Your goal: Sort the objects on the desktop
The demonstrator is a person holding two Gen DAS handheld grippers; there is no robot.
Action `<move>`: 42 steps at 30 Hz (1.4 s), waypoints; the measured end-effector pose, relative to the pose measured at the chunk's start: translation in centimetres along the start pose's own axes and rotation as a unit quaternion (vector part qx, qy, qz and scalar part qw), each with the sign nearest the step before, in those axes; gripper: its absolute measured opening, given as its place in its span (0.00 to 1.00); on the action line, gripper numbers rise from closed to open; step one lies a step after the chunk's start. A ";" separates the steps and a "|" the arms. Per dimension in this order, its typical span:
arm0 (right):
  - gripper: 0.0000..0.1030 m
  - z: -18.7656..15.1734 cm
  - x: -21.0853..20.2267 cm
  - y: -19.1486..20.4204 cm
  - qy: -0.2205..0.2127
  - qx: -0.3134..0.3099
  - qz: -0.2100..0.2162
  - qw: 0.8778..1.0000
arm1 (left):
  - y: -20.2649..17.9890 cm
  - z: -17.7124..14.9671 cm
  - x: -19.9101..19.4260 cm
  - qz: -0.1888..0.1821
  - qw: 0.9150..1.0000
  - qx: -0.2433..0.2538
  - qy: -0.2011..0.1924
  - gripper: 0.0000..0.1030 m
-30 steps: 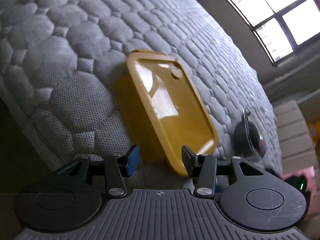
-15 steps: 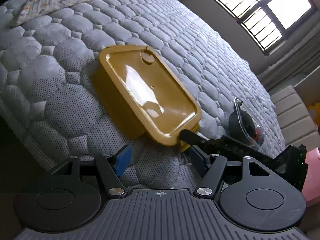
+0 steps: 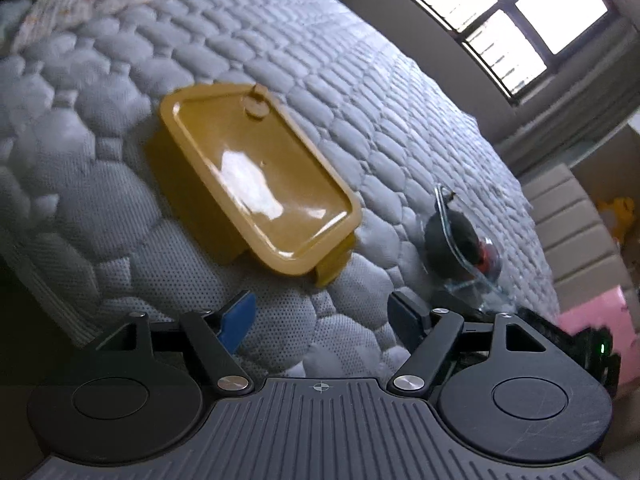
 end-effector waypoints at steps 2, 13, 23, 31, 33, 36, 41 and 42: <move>0.40 -0.9 2.8 1.5 0.030 -0.007 0.004 1.000 | -0.5 -0.4 -0.9 0.004 0.999 0.047 -0.007 0.77; 0.40 -1.0 11.7 1.4 0.030 0.040 -0.031 0.998 | 1.8 -1.8 -0.1 0.024 0.994 0.109 0.007 0.84; 0.22 1.9 6.0 1.6 -0.021 -0.054 -0.055 0.997 | 2.2 -1.1 0.9 0.020 0.997 0.070 0.021 0.90; 0.18 0.1 -6.7 -5.5 -0.021 -0.018 -0.081 0.996 | 1.1 -0.7 1.6 0.026 0.998 0.052 0.036 0.90; 0.16 -0.4 -9.7 -6.9 -0.040 -0.018 -0.092 0.995 | 0.2 -1.3 2.8 0.015 0.997 0.049 0.062 0.90; 0.17 -0.6 -12.9 -7.7 -0.069 -0.035 -0.111 0.991 | -1.0 -2.1 4.5 0.004 0.994 0.045 0.096 0.90; 0.39 -0.4 -14.4 -8.6 -0.081 -0.028 -0.104 0.991 | -1.5 -2.5 6.6 0.022 0.992 0.042 0.116 0.90; 0.47 -0.2 -14.2 -8.6 -0.078 -0.020 -0.093 0.992 | -1.4 -2.5 6.8 0.018 0.992 0.035 0.120 0.90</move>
Point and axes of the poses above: each gripper's, at about its wrist camera, not at the fingertips, and x roughly the way its jaws point, y to its left, z to its top, the point moved 9 cm from there along x, roughly the way its jaws point, and after that the axes turned 12 degrees about -x, right-handed, at the moved point
